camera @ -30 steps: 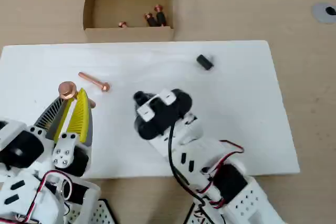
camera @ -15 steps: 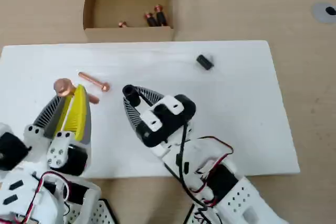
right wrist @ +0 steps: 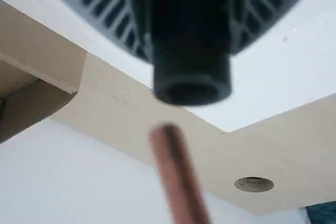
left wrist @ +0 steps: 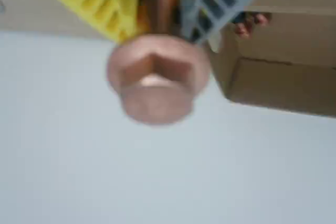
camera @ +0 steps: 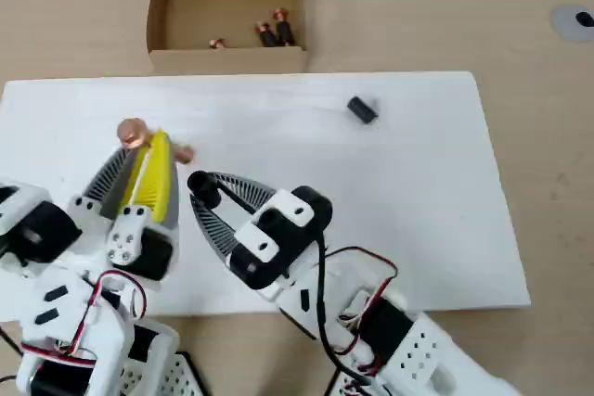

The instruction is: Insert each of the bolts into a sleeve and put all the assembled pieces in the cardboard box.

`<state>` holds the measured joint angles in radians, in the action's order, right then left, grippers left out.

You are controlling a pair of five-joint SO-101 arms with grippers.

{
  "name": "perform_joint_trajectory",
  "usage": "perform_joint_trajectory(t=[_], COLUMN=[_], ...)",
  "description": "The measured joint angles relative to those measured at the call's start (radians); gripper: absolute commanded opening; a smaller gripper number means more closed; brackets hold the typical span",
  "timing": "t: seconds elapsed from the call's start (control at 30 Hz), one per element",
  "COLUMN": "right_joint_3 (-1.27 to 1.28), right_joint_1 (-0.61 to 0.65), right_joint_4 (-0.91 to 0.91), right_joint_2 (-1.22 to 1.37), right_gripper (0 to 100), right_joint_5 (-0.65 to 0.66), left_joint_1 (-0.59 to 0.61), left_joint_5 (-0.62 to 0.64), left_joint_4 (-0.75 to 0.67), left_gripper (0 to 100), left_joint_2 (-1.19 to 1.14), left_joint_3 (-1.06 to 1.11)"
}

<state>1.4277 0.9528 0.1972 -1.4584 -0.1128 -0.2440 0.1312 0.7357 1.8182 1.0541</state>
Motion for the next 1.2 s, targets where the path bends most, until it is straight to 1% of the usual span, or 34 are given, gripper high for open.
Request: perform_joint_trajectory(t=[0.17,0.27,0.43,0.7,0.9,1.2], right_joint_3=[0.0,0.0,0.002,0.002,0.026,0.028], right_joint_1=[0.0,0.002,0.002,0.002,0.002,0.002], right_joint_4=[0.0,0.0,0.0,0.0,0.0,-0.003], right_joint_2=[0.0,0.0,0.0,0.0,-0.002,-0.003], right_gripper=[1.0,1.0,1.0,1.0,0.9,0.9], right_joint_5=[0.0,0.0,0.0,0.0,0.0,0.0], left_joint_1=[-0.081,-0.104,-0.109,-0.109,-0.109,-0.109], left_joint_5=[-0.005,-0.048,-0.095,-0.16,-0.16,-0.16], left_joint_4=[0.0,0.032,0.086,0.089,0.098,0.295], left_gripper=[0,0,0,0,0,0], left_joint_2=[0.0,0.0,-0.002,-0.005,-0.112,-0.345], left_joint_3=[0.0,0.0,-0.009,-0.089,-0.192,-0.387])
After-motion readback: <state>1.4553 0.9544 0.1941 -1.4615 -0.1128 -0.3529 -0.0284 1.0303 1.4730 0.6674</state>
